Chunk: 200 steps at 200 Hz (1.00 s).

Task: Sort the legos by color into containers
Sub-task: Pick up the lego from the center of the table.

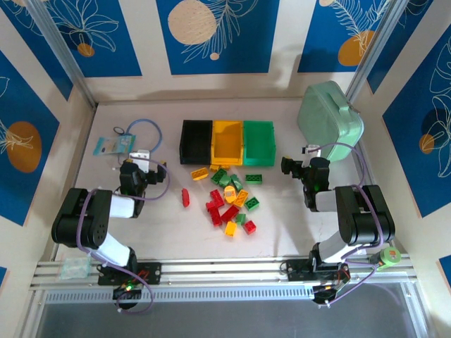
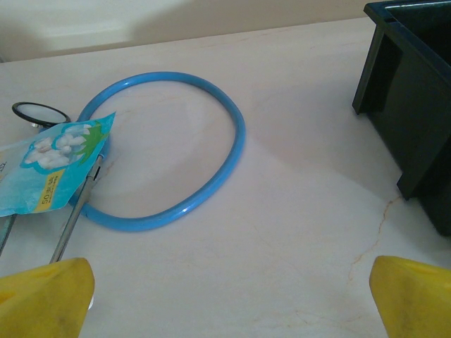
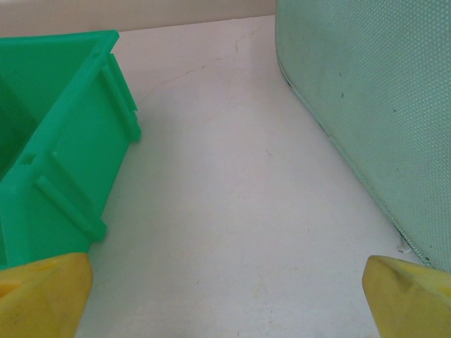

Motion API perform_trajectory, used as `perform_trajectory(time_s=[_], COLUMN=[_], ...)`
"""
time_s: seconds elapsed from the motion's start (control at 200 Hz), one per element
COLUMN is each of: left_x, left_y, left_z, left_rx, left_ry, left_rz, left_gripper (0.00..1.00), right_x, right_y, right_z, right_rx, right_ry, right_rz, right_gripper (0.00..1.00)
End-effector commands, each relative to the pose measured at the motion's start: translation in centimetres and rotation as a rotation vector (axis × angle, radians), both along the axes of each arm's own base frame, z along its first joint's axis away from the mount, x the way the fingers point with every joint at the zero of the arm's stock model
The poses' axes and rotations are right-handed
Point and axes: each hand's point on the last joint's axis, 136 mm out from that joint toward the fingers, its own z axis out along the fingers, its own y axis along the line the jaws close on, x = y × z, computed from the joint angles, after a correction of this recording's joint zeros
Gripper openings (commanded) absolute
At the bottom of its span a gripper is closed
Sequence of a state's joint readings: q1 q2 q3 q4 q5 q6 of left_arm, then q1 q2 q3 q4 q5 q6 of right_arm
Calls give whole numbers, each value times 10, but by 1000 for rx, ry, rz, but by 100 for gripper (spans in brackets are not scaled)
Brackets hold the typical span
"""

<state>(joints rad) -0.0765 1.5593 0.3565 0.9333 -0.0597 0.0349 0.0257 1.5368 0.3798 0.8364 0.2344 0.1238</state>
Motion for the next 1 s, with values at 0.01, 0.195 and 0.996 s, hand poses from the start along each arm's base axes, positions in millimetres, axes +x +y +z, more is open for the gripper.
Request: perform_trajectory(time_s=[0.01,0.195,0.996], left_x=[6,6,-46], left_y=[1,1,-33], left_z=[5,5,132], left_rx=[10,10,-405], left_ry=[-15,-15,72], left_rz=[-11,-11,57], left_gripper=[100,100,100], right_x=[7,7,-63], right_y=[2,2,103], right_z=[15,15,136], right_rx=[6,6,479], right_ry=[-41,-42,188], right_rz=[13,12,223], right_gripper=[99,99,99])
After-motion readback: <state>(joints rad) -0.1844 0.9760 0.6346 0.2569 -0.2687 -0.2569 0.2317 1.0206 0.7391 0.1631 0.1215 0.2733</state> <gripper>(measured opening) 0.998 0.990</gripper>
